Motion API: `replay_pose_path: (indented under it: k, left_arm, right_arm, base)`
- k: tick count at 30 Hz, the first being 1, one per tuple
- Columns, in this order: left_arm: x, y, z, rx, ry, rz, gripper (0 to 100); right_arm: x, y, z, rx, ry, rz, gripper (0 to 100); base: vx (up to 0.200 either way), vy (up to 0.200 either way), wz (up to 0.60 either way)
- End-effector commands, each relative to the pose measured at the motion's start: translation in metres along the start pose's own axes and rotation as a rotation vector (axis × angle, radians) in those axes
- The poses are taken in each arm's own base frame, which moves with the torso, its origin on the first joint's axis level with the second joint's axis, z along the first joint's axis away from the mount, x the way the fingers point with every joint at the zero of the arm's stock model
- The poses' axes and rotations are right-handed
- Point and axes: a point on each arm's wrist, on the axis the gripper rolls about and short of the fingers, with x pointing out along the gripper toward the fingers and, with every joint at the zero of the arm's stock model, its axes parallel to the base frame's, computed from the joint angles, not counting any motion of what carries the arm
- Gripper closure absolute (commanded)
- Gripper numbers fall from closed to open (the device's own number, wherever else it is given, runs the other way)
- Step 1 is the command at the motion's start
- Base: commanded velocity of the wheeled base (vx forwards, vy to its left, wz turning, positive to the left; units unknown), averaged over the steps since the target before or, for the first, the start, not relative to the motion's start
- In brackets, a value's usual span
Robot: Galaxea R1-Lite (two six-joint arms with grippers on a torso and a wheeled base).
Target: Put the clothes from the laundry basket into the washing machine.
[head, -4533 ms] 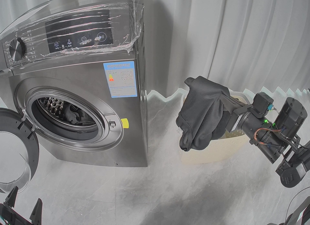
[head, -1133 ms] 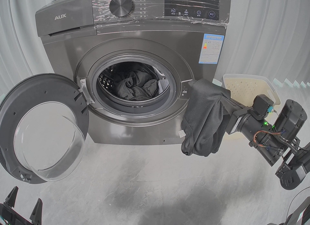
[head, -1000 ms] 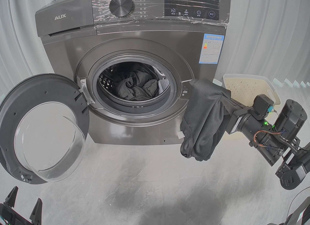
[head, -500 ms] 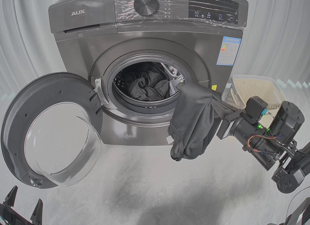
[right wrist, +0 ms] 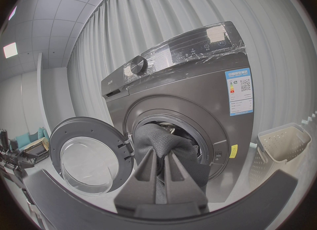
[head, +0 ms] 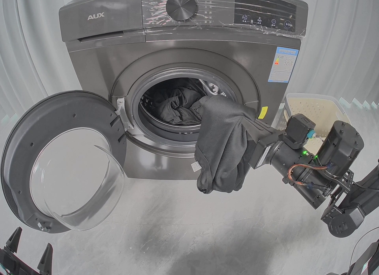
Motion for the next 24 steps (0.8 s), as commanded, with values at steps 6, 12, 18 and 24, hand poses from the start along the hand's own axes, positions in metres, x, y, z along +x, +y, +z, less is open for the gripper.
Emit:
replay_pose_path:
  k: [6, 12, 18, 24]
  left_arm:
    - [0.0, -0.001, -0.005, 0.031, -0.002, -0.034, 0]
    - [0.0, -0.001, -0.004, 0.029, -0.01, -0.037, 0]
    - [-0.007, -0.001, 0.105, -0.018, -0.239, -0.122, 0]
    - [0.044, -0.008, 0.107, -0.032, 0.014, -0.399, 0]
  right_arm:
    - [0.02, 0.02, -0.004, 0.048, -0.028, 0.048, 100]
    - [0.032, 0.028, -0.007, 0.058, -0.041, 0.066, 100]
    - [0.039, 0.03, 0.001, 0.067, -0.08, 0.071, 100]
    - [0.047, 0.029, 0.011, 0.071, -0.115, 0.069, 100]
  base:
    - [0.0, 0.0, 0.0]
    - [0.0, 0.0, 0.0]
    - [0.0, 0.0, 0.0]
    - [0.0, 0.0, 0.0]
